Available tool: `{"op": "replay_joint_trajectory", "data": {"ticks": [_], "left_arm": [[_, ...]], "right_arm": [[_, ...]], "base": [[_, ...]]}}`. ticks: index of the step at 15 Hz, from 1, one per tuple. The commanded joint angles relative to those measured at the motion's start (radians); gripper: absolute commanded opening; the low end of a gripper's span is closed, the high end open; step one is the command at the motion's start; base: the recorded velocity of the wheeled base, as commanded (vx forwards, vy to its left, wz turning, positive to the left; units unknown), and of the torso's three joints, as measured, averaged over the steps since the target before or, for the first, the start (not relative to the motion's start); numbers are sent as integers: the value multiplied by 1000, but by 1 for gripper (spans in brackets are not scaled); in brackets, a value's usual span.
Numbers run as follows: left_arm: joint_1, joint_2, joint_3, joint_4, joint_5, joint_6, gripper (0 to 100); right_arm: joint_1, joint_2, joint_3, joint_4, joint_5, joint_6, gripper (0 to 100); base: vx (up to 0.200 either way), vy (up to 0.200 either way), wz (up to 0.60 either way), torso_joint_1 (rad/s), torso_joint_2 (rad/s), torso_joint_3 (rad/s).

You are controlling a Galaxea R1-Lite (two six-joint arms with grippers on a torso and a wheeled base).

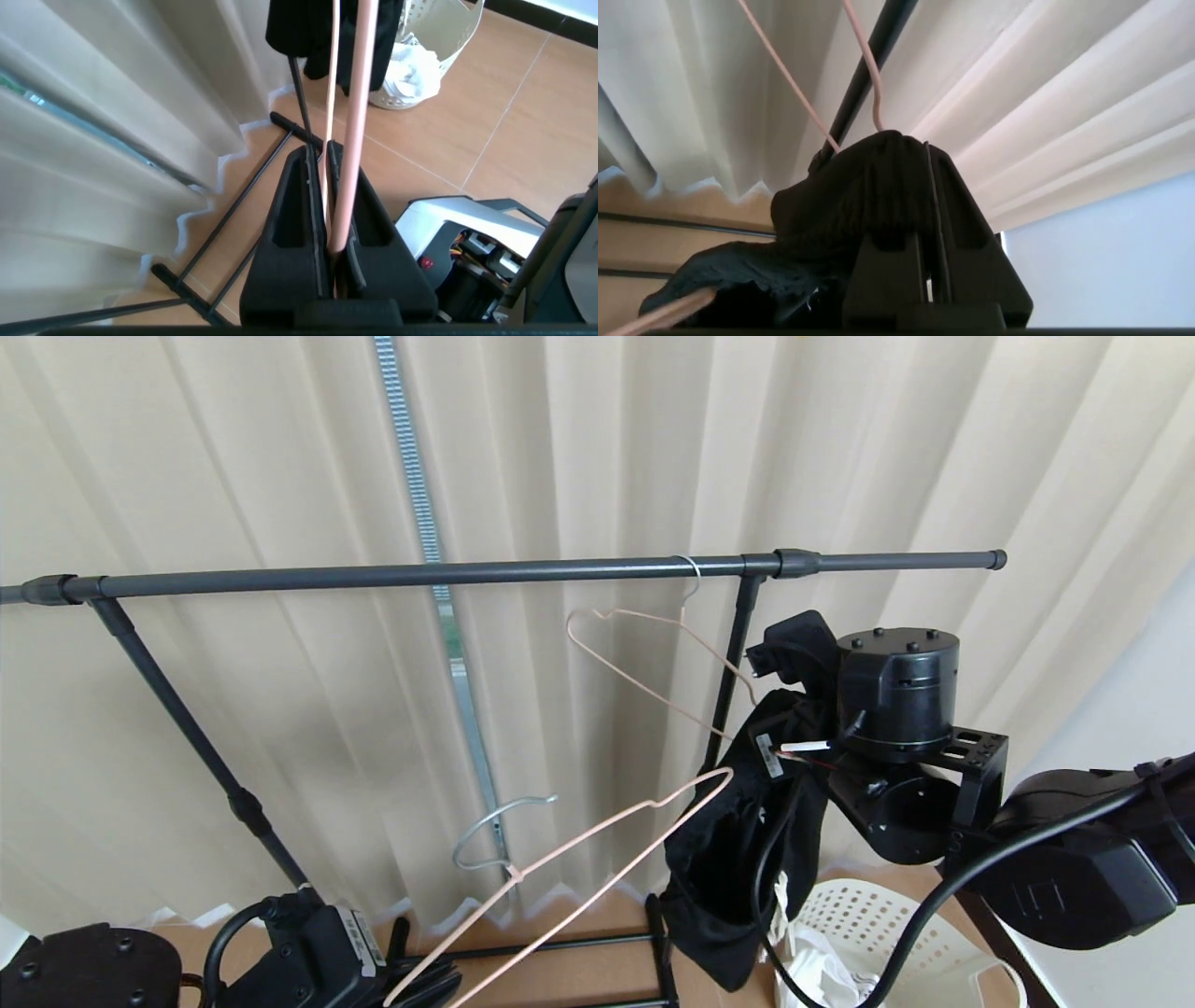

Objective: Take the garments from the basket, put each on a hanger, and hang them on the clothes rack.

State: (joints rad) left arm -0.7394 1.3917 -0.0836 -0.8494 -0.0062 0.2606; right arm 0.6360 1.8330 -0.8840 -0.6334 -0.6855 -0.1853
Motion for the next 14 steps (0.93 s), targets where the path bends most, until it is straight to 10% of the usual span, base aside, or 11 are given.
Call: {"op": "replay_joint_trajectory", "data": {"ticks": [1,14], "left_arm": [[-3,3,2,0,0,0,0],[-20,46,-4,-16,5,-9,0]], "right_arm": [[-13,6,-7,0,0,0,0],[90,-26,25,4,-3,26,0]], "base": [[0,0,0,0,0,0],[0,0,0,0,0,0]]}}
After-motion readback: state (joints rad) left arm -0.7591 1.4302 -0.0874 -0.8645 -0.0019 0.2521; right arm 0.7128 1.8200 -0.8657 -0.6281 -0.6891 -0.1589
